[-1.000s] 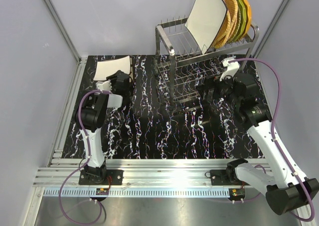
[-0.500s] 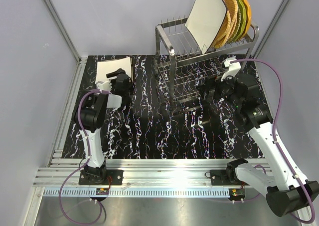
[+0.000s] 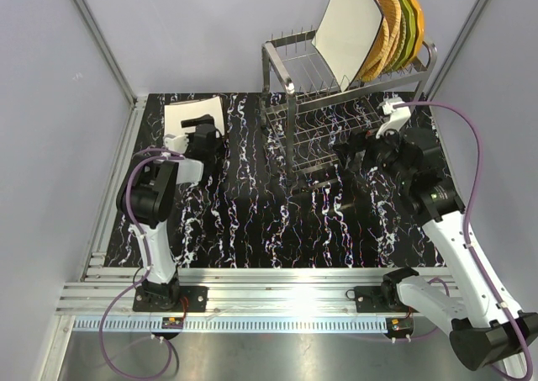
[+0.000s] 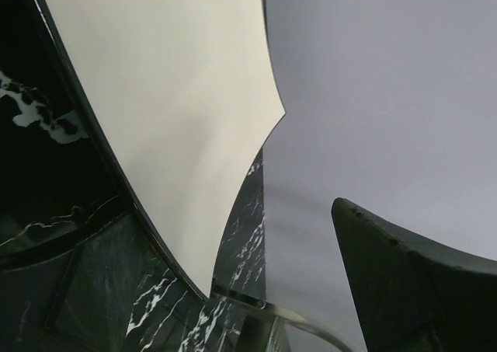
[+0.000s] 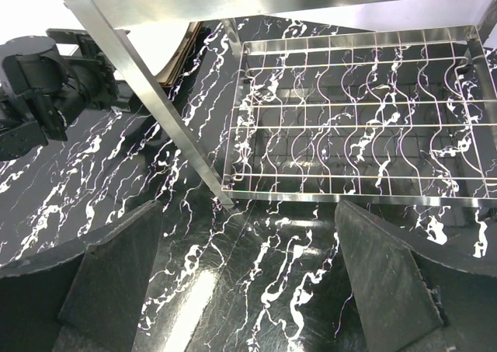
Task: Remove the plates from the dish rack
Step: Place the plate on the table
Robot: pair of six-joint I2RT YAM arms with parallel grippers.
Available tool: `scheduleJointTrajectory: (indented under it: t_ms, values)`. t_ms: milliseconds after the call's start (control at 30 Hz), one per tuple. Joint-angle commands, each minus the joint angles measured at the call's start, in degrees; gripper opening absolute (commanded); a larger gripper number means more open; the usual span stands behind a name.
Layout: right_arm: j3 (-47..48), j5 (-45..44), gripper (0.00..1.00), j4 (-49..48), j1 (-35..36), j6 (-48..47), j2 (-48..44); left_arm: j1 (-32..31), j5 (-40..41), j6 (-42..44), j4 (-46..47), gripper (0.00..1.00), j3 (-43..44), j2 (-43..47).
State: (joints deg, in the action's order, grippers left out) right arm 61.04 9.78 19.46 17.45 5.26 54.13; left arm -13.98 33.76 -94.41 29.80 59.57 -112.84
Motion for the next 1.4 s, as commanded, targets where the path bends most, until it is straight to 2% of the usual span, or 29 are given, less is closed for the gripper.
scheduleJointTrajectory:
  t_ms: [0, 500, 667, 833, 1133, 1367]
  values:
    - [0.49, 0.68, 1.00, -1.53, -0.40, 0.28, -1.48, -0.08, -1.76, 0.63, 0.80, 0.99, -0.16, 4.64]
    - [0.05, 1.03, 1.00, -0.13, -0.40, 0.89, -4.12, 0.79, -9.41, -7.01, -17.65, 0.99, 2.21, 5.96]
    - [-0.13, 1.12, 1.00, 0.31, -0.49, 0.90, -4.65, 1.58, -10.29, -7.37, -28.02, 0.99, 5.81, 6.31]
    - [-0.21, 1.38, 1.00, 0.40, -0.49, 0.98, -4.73, 2.72, -10.38, -6.40, -31.45, 0.99, 7.75, 6.58]
    - [-0.04, 1.38, 1.00, 0.14, -0.40, 0.90, -4.65, 6.24, -15.29, -2.28, -41.92, 0.99, 16.18, 2.45]
    - [0.05, 1.12, 1.00, 0.05, -0.49, 0.55, -4.29, 8.88, -20.22, 1.95, -53.17, 0.99, 28.84, -4.14]
